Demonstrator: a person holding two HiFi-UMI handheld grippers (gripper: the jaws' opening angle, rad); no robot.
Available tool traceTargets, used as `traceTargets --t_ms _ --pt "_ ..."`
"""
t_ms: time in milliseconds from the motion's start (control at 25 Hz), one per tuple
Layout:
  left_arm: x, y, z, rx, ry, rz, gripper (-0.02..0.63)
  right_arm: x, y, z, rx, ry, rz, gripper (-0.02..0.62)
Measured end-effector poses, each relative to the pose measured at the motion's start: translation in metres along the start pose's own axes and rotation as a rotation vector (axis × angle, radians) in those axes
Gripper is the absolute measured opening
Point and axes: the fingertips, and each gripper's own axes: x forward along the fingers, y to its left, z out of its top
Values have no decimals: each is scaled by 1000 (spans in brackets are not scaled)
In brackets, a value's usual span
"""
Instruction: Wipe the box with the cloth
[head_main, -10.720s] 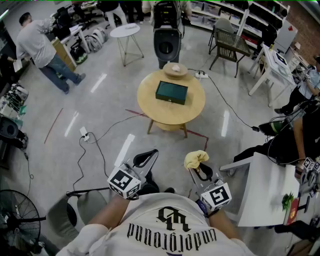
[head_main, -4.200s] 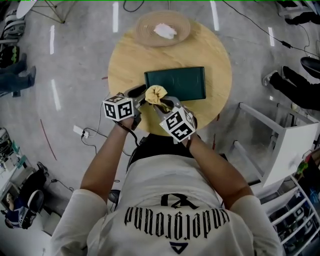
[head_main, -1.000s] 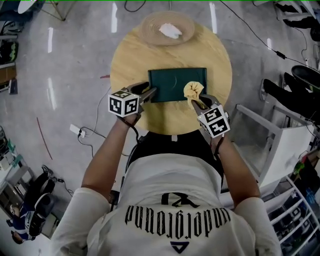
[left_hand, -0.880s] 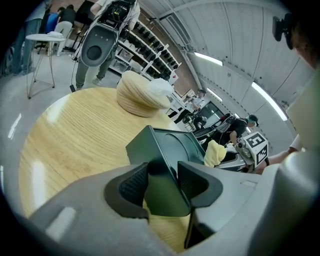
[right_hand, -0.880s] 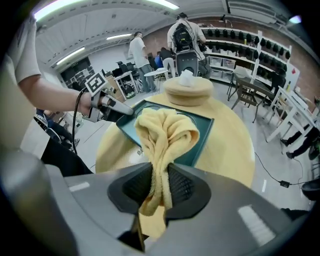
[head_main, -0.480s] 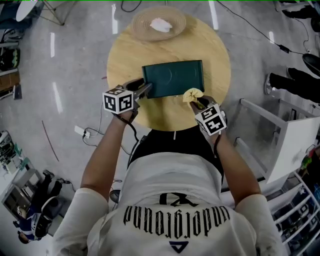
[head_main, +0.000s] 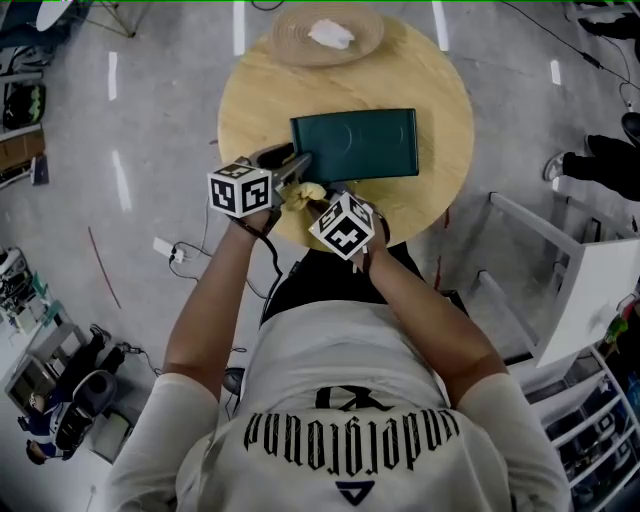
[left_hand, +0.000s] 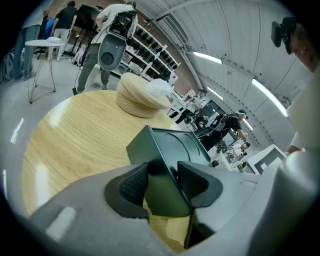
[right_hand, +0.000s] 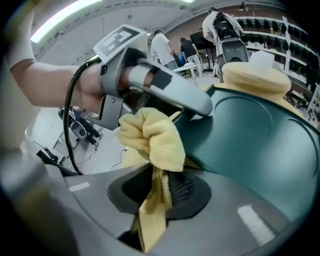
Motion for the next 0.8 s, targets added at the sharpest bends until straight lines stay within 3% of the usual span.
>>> traceTargets --t_ms 120,280,560,800 --pt "-1 2 1 6 0 5 198 11 4 6 29 -14 -4 80" --pt "0 1 0 13 7 1 198 -7 -21 -9 160 -31 -45 80" --pt "3 1 -1 14 14 2 199 -56 -65 -64 377 -77 -126 80" --pt "3 0 -1 19 25 3 199 -100 -108 -106 482 -94 -213 80"
